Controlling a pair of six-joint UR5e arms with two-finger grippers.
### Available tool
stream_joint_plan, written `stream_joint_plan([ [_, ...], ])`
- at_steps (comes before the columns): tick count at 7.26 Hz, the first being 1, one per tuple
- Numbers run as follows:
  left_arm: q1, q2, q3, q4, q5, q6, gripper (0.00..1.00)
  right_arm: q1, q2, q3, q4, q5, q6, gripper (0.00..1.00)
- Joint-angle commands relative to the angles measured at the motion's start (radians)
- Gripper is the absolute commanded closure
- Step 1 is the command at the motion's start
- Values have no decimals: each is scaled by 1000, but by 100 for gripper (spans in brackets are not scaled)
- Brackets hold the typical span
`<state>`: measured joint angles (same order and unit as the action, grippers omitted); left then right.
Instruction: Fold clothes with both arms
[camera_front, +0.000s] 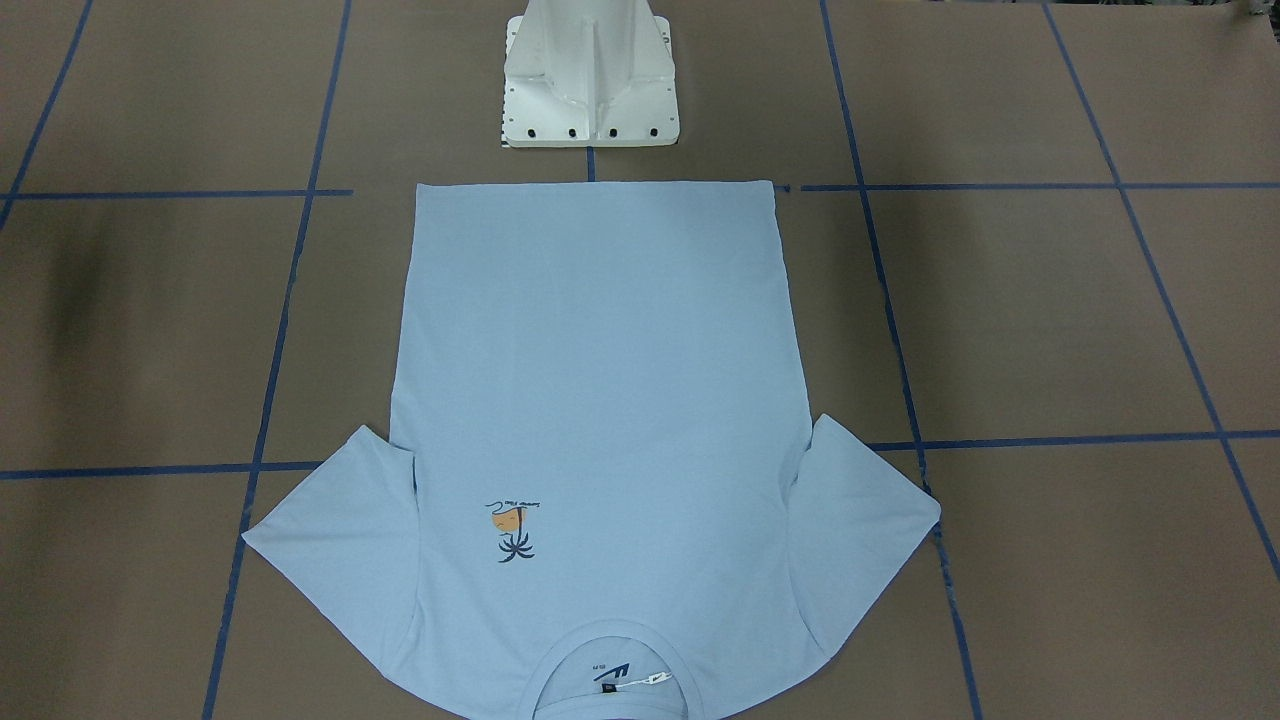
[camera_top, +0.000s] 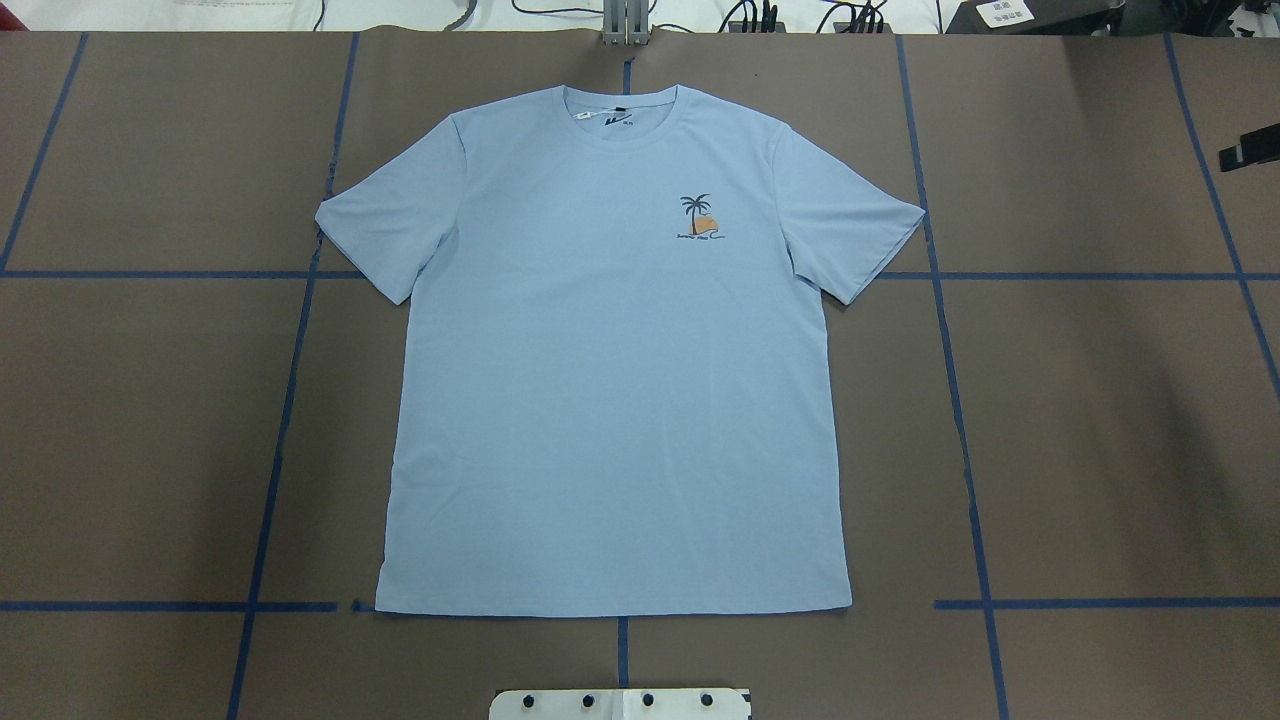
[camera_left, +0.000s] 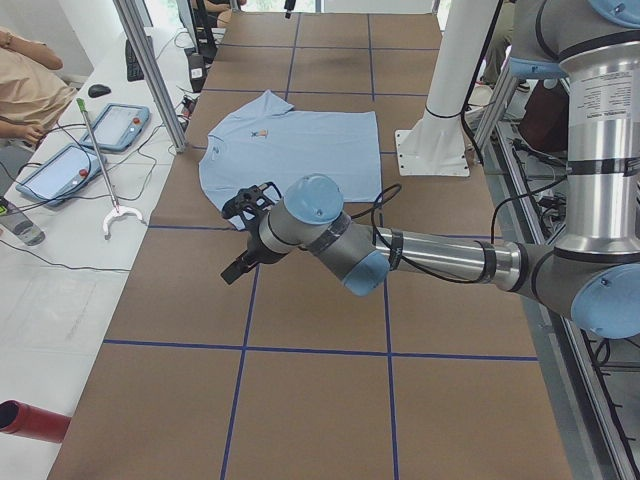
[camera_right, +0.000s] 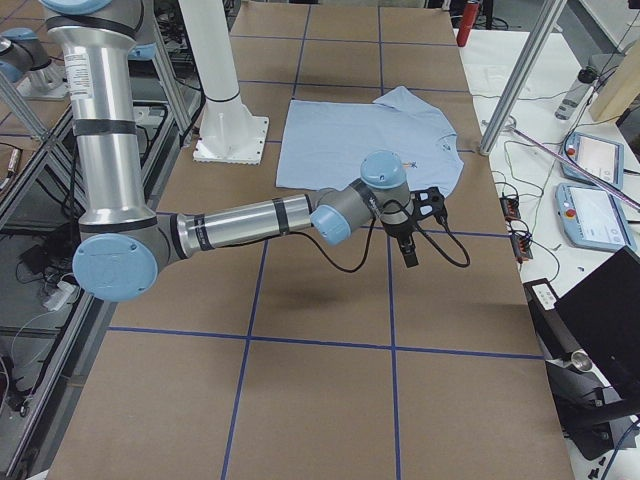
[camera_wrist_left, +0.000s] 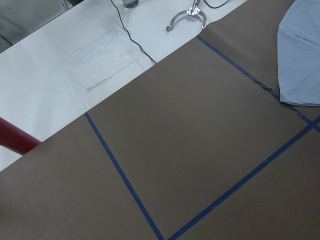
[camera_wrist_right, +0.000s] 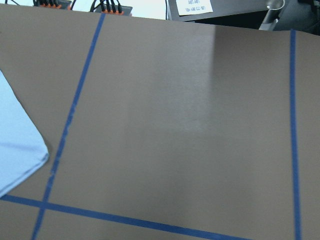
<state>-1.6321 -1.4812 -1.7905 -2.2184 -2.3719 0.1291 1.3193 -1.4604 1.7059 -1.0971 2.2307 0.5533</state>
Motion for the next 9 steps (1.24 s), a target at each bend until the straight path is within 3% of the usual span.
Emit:
stream_joint_plan([
  [1, 0, 1, -3, -3, -1, -2, 0, -141, 125, -91, 135, -70, 326, 1],
  [3, 0, 1, -7, -3, -1, -2, 0, -299, 292, -284, 233, -312, 488, 8],
  [4, 0, 1, -7, -4, -1, -3, 0, -340, 316, -374, 309, -359, 496, 12],
  [5, 0, 1, -9, -3, -1, -2, 0, -374, 318, -449, 386, -399, 499, 22],
  [9, 0, 1, -9, -3, -1, -3, 0, -457, 305, -460, 401, -470, 505, 32],
])
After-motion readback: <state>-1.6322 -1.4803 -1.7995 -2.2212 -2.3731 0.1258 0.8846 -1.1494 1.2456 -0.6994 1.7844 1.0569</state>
